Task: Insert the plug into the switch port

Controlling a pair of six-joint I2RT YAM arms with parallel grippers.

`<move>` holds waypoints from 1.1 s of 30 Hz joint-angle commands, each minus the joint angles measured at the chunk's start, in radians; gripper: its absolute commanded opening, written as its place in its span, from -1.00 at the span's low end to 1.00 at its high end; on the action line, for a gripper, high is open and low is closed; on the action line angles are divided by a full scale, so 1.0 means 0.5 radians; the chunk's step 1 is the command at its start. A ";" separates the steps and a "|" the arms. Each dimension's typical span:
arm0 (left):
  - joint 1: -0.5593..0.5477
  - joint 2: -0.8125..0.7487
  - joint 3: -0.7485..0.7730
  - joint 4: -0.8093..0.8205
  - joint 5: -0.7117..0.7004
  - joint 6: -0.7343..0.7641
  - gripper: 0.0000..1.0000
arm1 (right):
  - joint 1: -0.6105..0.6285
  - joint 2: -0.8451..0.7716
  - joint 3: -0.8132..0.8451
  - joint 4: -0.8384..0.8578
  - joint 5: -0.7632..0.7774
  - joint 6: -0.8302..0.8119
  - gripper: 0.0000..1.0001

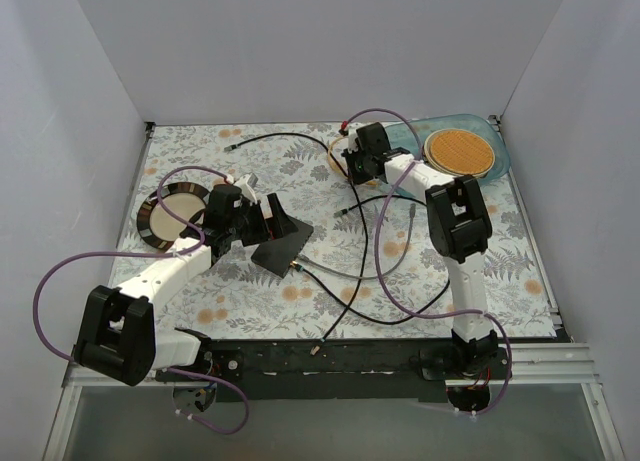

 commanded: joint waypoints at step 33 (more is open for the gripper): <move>0.004 -0.127 0.027 0.096 0.243 0.030 0.96 | -0.155 0.152 0.426 -0.373 -0.124 -0.074 0.58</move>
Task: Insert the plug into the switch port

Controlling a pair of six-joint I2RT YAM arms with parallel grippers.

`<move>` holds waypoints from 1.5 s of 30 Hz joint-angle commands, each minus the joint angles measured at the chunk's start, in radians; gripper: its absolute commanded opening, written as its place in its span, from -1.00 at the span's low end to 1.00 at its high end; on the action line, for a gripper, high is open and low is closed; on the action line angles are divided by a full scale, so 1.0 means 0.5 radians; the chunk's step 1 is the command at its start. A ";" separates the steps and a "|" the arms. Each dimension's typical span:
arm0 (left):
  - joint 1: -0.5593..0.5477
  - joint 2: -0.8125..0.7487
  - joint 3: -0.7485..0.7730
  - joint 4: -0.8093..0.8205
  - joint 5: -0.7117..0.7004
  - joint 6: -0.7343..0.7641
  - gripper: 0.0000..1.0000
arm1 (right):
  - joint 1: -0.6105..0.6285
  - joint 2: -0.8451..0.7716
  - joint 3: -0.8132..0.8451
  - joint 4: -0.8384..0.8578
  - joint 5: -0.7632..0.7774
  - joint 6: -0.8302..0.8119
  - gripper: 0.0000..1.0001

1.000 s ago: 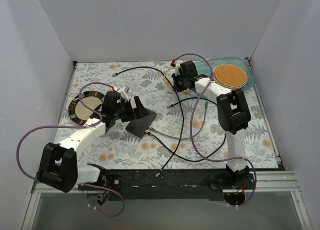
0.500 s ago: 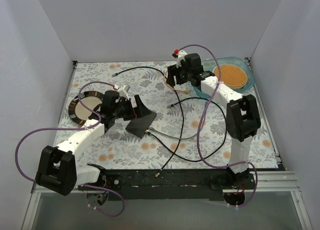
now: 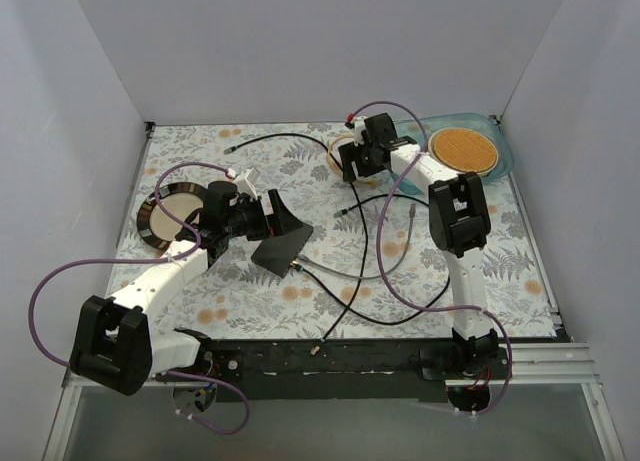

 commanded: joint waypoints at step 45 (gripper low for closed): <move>0.001 -0.094 -0.039 0.052 0.079 -0.027 0.96 | -0.045 -1.188 -0.710 0.748 -0.840 0.413 -0.97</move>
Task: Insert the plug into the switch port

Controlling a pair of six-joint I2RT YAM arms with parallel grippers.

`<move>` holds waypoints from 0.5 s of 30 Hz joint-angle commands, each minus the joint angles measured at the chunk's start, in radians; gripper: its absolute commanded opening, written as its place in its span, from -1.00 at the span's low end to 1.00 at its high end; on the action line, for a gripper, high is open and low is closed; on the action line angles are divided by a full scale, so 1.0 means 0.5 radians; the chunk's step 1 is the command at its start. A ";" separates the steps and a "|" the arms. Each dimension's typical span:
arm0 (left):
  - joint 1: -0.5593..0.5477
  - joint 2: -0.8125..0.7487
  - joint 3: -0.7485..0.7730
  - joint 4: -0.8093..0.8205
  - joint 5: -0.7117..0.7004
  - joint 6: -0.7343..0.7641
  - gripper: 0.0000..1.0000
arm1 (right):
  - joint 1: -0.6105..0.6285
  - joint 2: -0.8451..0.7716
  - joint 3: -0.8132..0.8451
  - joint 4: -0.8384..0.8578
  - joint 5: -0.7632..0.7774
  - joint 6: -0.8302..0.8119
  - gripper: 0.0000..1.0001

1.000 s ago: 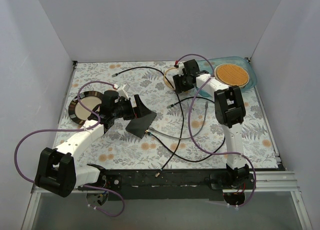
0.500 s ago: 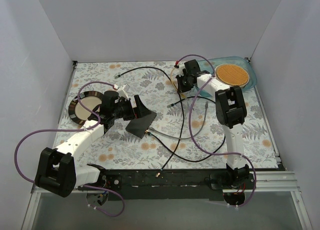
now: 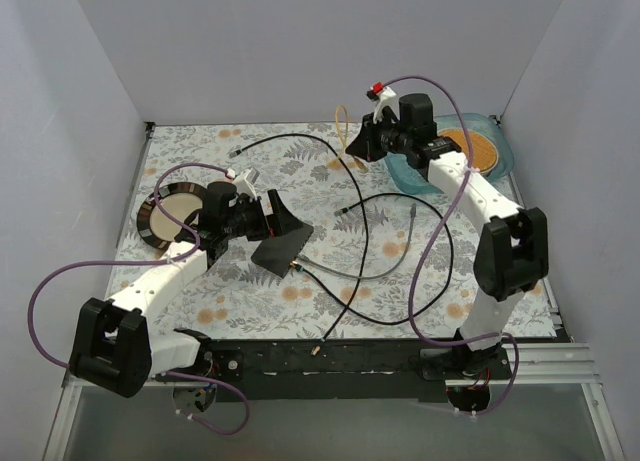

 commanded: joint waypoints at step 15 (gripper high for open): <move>0.004 0.354 0.795 0.196 0.300 -0.176 0.96 | -0.006 -1.742 -1.535 1.436 0.220 0.821 -0.97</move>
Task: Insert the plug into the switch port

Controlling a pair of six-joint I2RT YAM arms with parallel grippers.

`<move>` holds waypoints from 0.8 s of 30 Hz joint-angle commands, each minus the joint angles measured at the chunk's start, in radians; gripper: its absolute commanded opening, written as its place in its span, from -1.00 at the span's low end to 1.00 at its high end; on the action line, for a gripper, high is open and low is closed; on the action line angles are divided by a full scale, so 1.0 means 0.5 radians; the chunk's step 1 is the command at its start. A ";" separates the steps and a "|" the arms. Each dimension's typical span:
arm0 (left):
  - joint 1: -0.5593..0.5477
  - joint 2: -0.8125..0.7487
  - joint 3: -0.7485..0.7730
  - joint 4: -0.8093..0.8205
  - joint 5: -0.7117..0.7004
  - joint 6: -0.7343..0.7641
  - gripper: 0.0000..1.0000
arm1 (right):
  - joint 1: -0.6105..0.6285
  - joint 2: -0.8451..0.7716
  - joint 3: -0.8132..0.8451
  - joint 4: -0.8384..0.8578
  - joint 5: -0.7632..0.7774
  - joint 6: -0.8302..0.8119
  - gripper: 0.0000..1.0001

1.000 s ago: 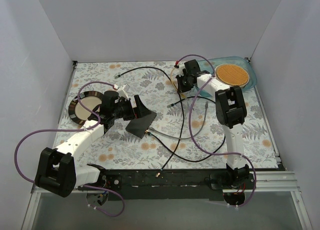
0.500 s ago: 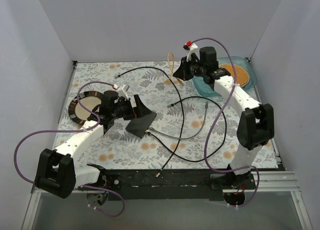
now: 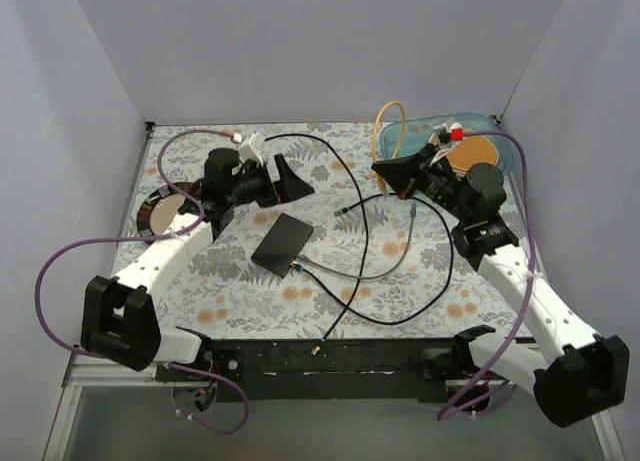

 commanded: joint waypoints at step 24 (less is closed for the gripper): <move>-0.403 0.231 0.296 0.871 0.227 -0.280 0.96 | -0.003 -0.267 -0.491 0.663 0.320 0.790 -0.97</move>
